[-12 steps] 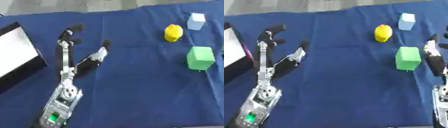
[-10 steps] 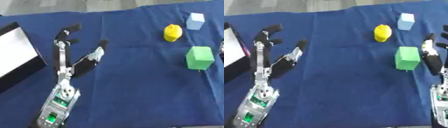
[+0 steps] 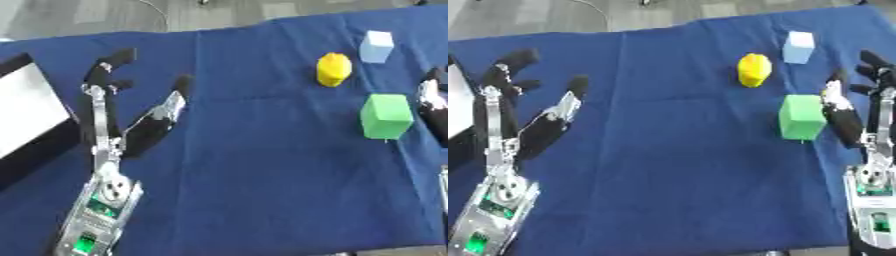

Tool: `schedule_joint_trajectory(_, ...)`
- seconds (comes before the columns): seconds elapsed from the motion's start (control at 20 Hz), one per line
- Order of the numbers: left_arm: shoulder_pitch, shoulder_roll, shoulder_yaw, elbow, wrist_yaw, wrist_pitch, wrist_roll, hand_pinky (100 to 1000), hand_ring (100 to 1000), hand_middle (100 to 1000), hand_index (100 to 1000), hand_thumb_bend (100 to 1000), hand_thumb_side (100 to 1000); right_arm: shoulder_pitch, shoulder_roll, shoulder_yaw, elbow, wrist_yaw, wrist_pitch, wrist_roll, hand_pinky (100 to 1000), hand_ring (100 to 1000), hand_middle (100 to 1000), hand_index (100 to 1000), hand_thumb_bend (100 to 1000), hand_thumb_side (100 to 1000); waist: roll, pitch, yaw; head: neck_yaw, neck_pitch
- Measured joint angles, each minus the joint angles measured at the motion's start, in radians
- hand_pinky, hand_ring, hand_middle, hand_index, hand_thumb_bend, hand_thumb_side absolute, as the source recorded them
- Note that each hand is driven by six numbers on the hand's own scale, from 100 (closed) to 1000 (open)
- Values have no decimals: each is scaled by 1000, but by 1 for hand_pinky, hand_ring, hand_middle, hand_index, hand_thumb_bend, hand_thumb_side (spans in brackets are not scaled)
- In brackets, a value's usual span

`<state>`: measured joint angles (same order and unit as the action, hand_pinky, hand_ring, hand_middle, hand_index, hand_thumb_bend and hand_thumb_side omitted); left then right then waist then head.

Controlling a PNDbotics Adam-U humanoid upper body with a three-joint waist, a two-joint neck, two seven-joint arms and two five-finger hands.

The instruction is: Pick up the objects with one hand, pass them to the other hand, and then place them into the box on the other side of the table.

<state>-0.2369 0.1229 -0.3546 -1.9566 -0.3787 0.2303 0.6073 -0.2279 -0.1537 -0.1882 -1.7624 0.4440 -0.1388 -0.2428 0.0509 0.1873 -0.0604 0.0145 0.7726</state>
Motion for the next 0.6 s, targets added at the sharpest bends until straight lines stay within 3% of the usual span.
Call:
schedule_joint_trajectory(0.05, 0, 0, 0, 0, 0, 1, 0, 703, 856, 686, 756, 663, 411, 0, 0, 0, 0, 0, -1, 1, 694, 838, 838, 859, 100, 517, 0, -1, 4, 17, 0)
schedule_joint_trajectory(0.2, 10, 0, 7, -4, -4, 3, -2, 704, 856, 687, 755, 667, 407, 10, -1, 0, 0, 0, -2, 6, 694, 839, 839, 865, 100, 514, 0, -30, 24, 126, 0)
schedule_joint_trajectory(0.3, 11, 0, 7, -5, -10, 3, -2, 704, 857, 688, 755, 669, 407, 13, -1, 0, 0, 0, -1, 8, 696, 841, 843, 868, 100, 514, 0, -31, 26, 168, 0)
schedule_joint_trajectory(0.6, 11, 0, 6, -5, -23, -2, -9, 706, 860, 690, 755, 676, 407, 8, -25, -8, 3, 31, -8, 33, 753, 916, 920, 938, 100, 502, -16, -31, 31, 181, 0)
